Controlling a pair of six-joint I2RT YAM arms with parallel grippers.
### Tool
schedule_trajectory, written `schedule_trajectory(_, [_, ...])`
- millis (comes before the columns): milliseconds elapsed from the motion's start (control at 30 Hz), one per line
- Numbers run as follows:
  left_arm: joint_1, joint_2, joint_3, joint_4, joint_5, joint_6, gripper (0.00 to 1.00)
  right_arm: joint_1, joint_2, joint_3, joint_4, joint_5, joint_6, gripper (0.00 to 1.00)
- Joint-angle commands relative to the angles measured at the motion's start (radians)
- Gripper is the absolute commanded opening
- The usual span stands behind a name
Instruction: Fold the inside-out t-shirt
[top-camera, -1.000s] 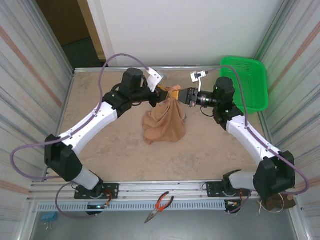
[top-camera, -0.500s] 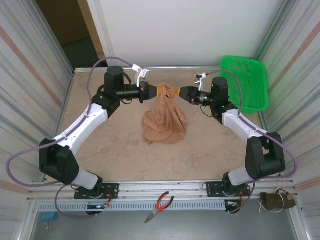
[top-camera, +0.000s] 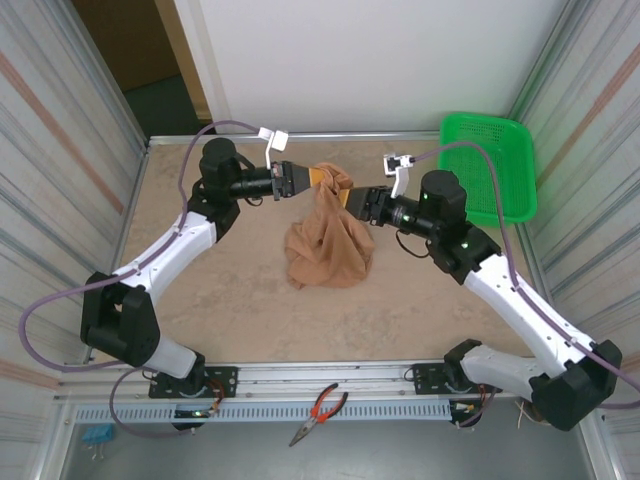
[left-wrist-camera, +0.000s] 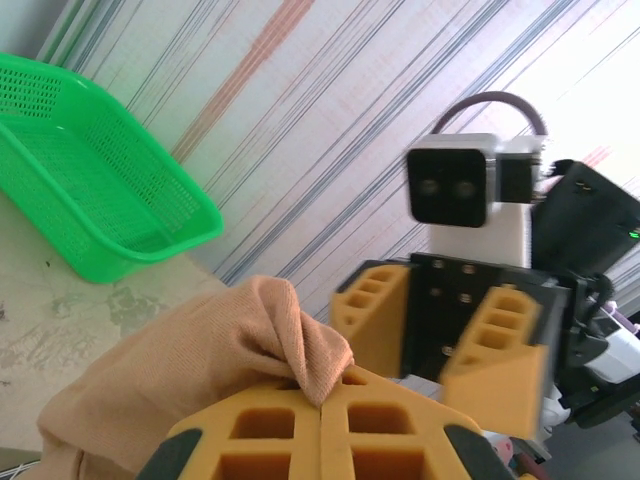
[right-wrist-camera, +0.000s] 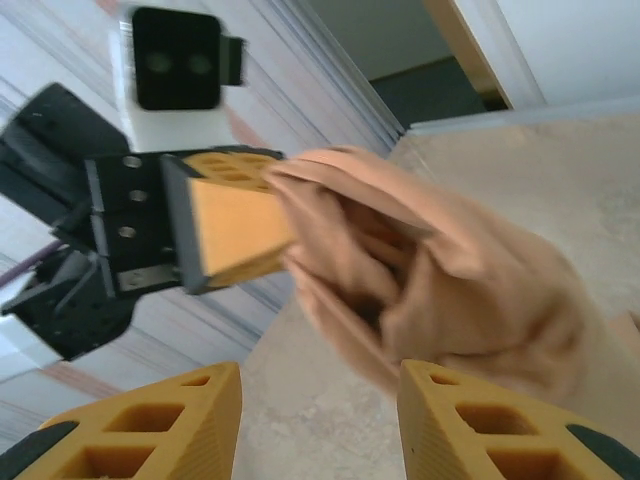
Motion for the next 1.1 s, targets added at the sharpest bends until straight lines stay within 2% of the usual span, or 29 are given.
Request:
schedule_trajectory(0, [0.0,-0.002,-0.009,0.048,0.031,-0.026,0.0,0.022,0.038,0.027,-0.077,0.136,-0.057,0.44])
schedule_trajectory(233, [-0.002,-0.011,-0.006,0.044,0.03,-0.029,0.0,0.027,0.125,0.059,-0.052,0.153,-0.06,0.44])
schedule_trajectory(667, [-0.027,0.013,-0.002,0.055,0.035,-0.033,0.0,0.016,0.196,0.109,-0.022,0.083,-0.04,0.43])
schedule_trajectory(767, [-0.03,0.016,-0.001,0.06,0.036,-0.037,0.0,0.016,0.21,0.128,-0.027,0.077,-0.045,0.32])
schedule_trajectory(867, [-0.029,0.017,-0.007,0.081,0.032,-0.053,0.0,0.004,0.214,0.13,-0.034,0.069,-0.049,0.0])
schedule_trajectory(967, [-0.019,0.017,-0.02,0.087,-0.001,-0.064,0.0,-0.03,0.182,0.114,-0.038,0.033,-0.043,0.0])
schedule_trajectory(1067, [0.003,0.018,-0.027,0.026,-0.053,-0.046,0.0,-0.076,0.102,0.092,-0.017,-0.041,-0.012,0.0])
